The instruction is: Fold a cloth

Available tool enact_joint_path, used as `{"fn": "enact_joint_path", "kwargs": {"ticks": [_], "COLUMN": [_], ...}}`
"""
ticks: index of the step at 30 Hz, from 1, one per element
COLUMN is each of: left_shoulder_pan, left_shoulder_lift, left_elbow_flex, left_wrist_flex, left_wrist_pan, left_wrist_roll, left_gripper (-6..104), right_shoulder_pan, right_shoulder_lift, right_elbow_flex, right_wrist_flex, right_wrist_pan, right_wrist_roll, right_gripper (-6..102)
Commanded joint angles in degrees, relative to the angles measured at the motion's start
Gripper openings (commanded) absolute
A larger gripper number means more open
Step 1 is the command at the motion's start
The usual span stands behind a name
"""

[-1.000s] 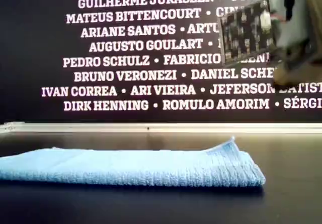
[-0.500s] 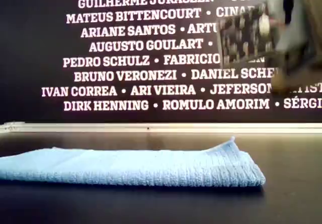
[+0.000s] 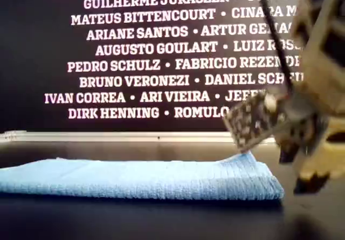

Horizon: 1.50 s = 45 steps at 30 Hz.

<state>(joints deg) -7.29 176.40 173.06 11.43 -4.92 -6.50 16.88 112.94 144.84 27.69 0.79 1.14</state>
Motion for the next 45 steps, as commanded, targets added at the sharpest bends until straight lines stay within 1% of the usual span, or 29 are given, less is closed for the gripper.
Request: {"fn": "enact_joint_path", "kwargs": {"ticks": [1,4,5,8,9,12,14,17,19,26,29,31,32,33,36,38,40,42,43,45], "left_shoulder_pan": [0.4,0.4,0.4,1.2,1.2,1.2,1.2,1.2,1.2,1.2,1.2,1.2,1.2,1.2,1.2,1.2,1.2,1.2,1.2,1.2], "left_shoulder_lift": [1.0,1.0,1.0,1.0,1.0,1.0,1.0,1.0,1.0,1.0,1.0,1.0,1.0,1.0,1.0,1.0,1.0,1.0,1.0,1.0], "left_elbow_flex": [-0.8,-0.8,-0.8,-1.1,-1.1,-1.1,-1.1,-0.9,-0.8,-0.8,-0.8,-0.8,-0.8,-0.8,-0.8,-0.8,-0.8,-0.8,-0.8,-0.8], "left_wrist_flex": [-0.2,-0.3,-0.3,-0.3,-0.3,-0.3,-0.3,-0.3,-0.3,-0.3,-0.2,-0.2,-0.2,-0.2,-0.2,-0.2,-0.2,-0.2,-0.2,-0.2], "left_wrist_pan": [0.2,0.2,-0.4,-0.7,-0.8,-0.8,-0.8,-0.8,-0.8,-0.8,-0.8,-0.8,-0.8,-0.8,-0.8,-0.8,-0.8,-0.8,-0.8,-0.8], "left_wrist_roll": [0.4,0.4,0.4,0.4,0.4,0.4,0.4,0.4,0.4,0.4,0.4,0.4,0.4,0.4,0.4,0.4,0.4,0.4,0.4,0.4], "left_gripper": [80,80,80,80,80,80,80,80,80,80,80,80,80,80,80,80,80,80,80,80], "right_shoulder_pan": [0.2,0.2,0.2,0.2,0.2,0.3,1.4,6.3,9.0,8.9,8.9,8.7,8.3,7.6,6.2,6.9,7.1,7.1,7.2,7.2], "right_shoulder_lift": [-3.3,-8.4,-10.6,-17.4,-18.6,-21.0,-21.2,-20.7,-20.7,-18.1,-14.7,-12.0,-10.8,-9.6,-6.4,-5.0,-4.4,-4.3,-4.3,-4.3], "right_elbow_flex": [-6.0,-9.2,-10.5,-15.4,-16.8,-19.5,-19.6,-17.9,-17.1,-16.4,-16.4,-16.4,-16.4,-16.4,-16.4,-16.7,-18.1,-18.6,-18.9,-19.1], "right_wrist_flex": [-1.8,-1.8,-1.8,-1.5,-1.1,-0.8,-0.8,-0.5,1.1,10.9,15.4,18.0,19.3,20.7,24.4,25.5,25.5,25.2,25.2,25.2], "right_wrist_pan": [-0.8,-0.8,-0.8,-0.8,-0.8,-0.8,-0.8,-0.8,0.3,0.5,0.6,0.7,1.1,2.0,6.2,6.5,6.2,5.3,4.1,0.3], "right_wrist_roll": [0.26,0.26,0.35,0.53,0.97,3.25,3.96,4.04,4.13,4.04,3.25,3.16,3.08,2.99,2.72,1.93,2.55,2.72,2.81,2.90], "right_gripper": [85,85,85,85,85,85,85,85,85,87,87,87,87,87,87,87,87,87,87,87]}}
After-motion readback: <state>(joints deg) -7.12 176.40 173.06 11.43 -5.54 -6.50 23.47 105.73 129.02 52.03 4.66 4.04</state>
